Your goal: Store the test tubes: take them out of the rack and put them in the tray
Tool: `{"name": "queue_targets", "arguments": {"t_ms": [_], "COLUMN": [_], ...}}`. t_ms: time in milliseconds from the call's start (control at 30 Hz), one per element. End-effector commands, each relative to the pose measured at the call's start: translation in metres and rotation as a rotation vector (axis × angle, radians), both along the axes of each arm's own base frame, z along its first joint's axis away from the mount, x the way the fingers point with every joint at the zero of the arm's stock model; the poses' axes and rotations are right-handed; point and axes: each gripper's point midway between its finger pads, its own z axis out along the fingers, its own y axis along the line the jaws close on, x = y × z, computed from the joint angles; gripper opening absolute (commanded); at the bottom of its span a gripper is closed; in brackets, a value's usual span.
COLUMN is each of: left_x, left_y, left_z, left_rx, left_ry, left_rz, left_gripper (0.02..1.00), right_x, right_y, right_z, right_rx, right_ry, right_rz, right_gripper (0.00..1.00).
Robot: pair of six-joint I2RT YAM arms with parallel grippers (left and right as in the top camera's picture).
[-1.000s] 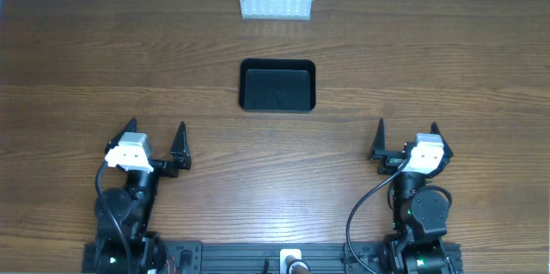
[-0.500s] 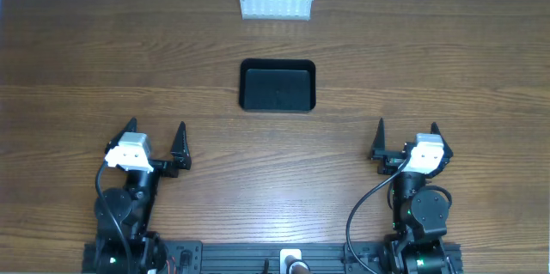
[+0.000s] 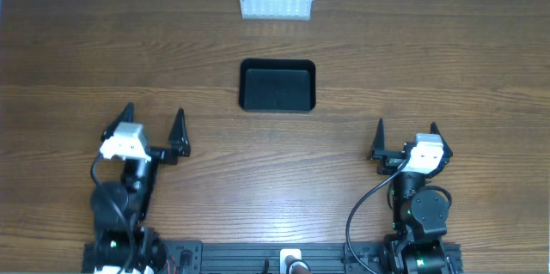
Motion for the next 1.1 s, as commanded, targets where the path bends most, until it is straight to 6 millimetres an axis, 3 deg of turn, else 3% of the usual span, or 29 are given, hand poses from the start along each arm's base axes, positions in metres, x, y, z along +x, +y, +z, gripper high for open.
{"name": "queue_targets", "arguments": {"t_ms": [33, 233, 400, 833, 1100], "left_x": [0.03, 0.088, 0.142, 0.261, 0.314], "left_y": [-0.003, -0.017, -0.046, -0.109, -0.134], "left_z": [0.022, 0.034, 0.04, 0.005, -0.028], "left_rx": [0.01, 0.016, 0.03, 0.14, 0.173], "left_ry": [0.056, 0.171, 0.235, 0.502, 0.563], "left_rz": [-0.008, -0.039, -0.092, -0.044, -0.036], "left_gripper": [0.996, 0.996, 0.996, 0.998, 0.998], "right_x": [0.0, 0.0, 0.0, 0.0, 0.0], "right_y": [-0.001, -0.001, -0.001, -0.001, -0.001], "right_z": [-0.001, -0.001, -0.001, -0.001, -0.001], "right_rx": [0.0, 0.0, 0.0, 0.0, 0.0], "right_ry": [-0.001, -0.001, -0.001, -0.001, -0.001], "right_rz": [-0.001, -0.001, -0.001, -0.001, -0.001], "right_gripper": [0.993, 0.993, 0.991, 0.991, 0.993]}}
